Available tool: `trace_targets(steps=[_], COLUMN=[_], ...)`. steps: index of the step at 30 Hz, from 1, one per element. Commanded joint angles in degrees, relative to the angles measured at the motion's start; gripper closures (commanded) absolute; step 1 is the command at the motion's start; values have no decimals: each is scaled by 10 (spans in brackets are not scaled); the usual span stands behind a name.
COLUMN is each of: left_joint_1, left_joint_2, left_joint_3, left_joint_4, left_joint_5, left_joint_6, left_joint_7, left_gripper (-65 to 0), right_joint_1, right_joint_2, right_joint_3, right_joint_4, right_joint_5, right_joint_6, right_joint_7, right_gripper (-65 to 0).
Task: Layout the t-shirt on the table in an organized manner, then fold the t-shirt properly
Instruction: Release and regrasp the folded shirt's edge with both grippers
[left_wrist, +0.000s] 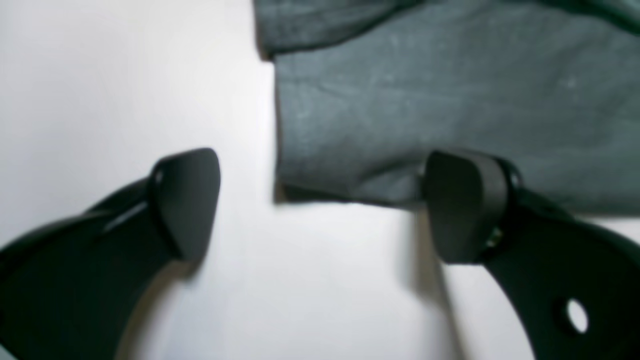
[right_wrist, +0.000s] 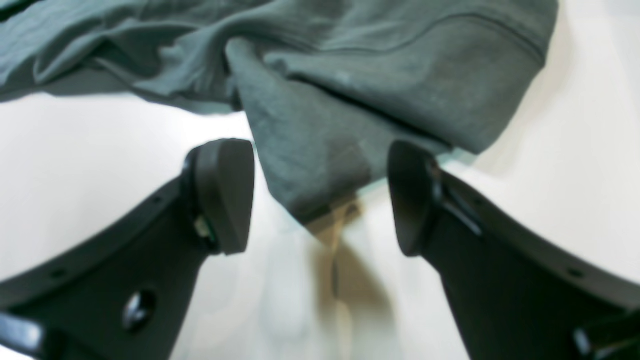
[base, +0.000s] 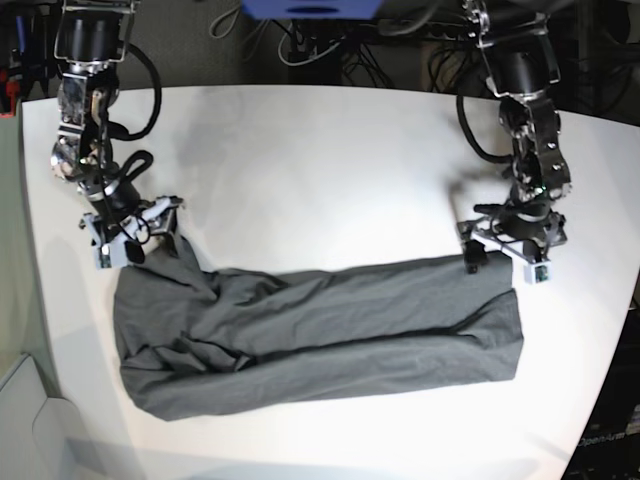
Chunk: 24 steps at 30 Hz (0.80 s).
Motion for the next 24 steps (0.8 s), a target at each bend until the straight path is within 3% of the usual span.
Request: trace_targets(steps=[1, 14, 17, 22, 24], left_joint_1=[-10, -54, -60, -62, -62], left_joint_2=[-3, 0, 0, 0, 0], left_joint_3=[1, 5, 5, 5, 5], left_joint_4=[6, -107, -107, -108, -108], left_joint_5=[-2, -3, -3, -3, -3], left_joint_6=[-2, -7, -7, -4, -3], left_joint_7=[-14, -55, -56, -54, -54], left_gripper=[-628, -610, -496, -245, -188], right_joint_1=[9, -6, -3, 33, 49], right_joint_2=[8, 8, 8, 11, 12], right_joint_3=[1, -34, -34, -34, -34], right_joint_4=[10, 9, 9, -33, -61], right_joint_5=[9, 9, 9, 9, 9], right_joint_6=[4, 4, 4, 4, 4], right_joint_7=[15, 17, 18, 18, 18], right_gripper=[-424, -423, -424, -424, -424])
